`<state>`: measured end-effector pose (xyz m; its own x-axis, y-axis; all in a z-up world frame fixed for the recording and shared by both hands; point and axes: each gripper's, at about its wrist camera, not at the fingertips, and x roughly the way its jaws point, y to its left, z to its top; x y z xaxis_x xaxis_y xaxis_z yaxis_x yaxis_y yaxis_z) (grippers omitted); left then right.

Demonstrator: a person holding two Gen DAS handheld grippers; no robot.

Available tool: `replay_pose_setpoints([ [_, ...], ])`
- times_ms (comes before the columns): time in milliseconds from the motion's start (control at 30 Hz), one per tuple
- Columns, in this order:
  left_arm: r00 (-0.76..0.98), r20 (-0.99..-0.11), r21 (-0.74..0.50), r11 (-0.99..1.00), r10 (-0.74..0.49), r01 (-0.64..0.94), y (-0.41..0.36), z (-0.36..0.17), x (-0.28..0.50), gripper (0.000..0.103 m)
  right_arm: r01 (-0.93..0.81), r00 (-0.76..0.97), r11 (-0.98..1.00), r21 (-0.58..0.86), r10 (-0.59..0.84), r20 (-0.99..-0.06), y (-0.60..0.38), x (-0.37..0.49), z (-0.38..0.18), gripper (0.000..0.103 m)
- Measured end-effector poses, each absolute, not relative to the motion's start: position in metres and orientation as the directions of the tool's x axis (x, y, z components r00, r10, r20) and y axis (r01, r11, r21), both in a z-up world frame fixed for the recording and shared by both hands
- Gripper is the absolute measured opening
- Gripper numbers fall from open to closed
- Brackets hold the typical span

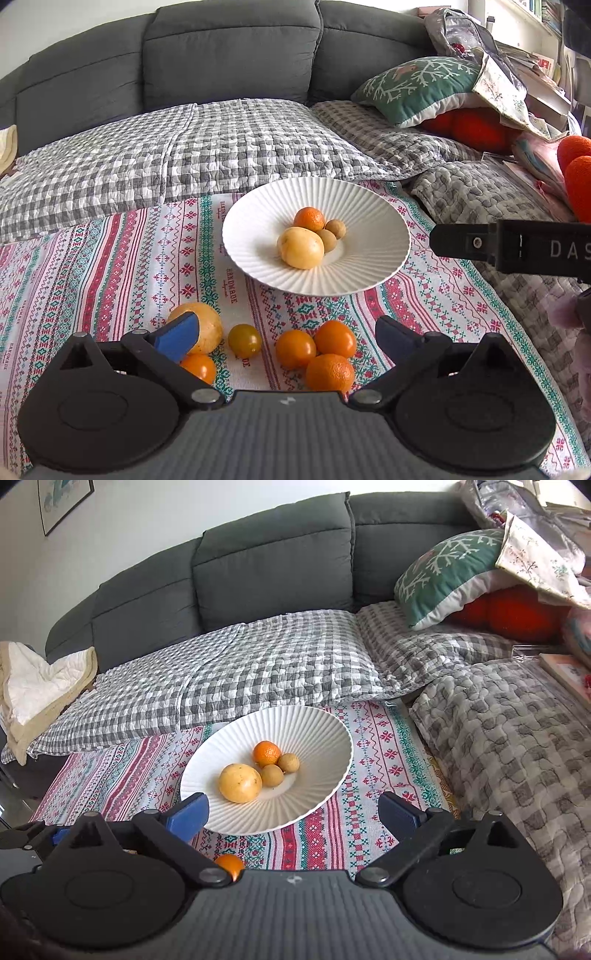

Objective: Organize fruits
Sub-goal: 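Withdraw both tools from the bowl toward the remaining fruits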

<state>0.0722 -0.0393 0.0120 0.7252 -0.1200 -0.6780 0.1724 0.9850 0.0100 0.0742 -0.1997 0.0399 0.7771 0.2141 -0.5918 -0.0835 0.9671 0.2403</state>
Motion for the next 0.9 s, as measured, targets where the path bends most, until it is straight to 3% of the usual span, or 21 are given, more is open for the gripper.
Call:
replay_pose_setpoints([
  [367,0.688,-0.716,-0.001,0.986,-0.119,0.169,-0.008,-0.002,0.057,0.093,-0.099,0.777,0.972,0.214,0.21,-0.594,-0.192,0.056,0.029,0.102],
  [600,0.685,-0.719,-0.019,0.988,-0.119,0.152,0.021,-0.006,0.054,0.093,-0.184,0.775,0.976,0.116,0.217,-0.594,-0.179,0.043,0.025,0.102],
  [900,0.662,-0.746,0.03,0.988,-0.077,0.15,0.043,-0.023,0.052,0.093,-0.228,0.747,0.971,0.078,0.225,-0.626,-0.159,0.032,0.006,0.103],
])
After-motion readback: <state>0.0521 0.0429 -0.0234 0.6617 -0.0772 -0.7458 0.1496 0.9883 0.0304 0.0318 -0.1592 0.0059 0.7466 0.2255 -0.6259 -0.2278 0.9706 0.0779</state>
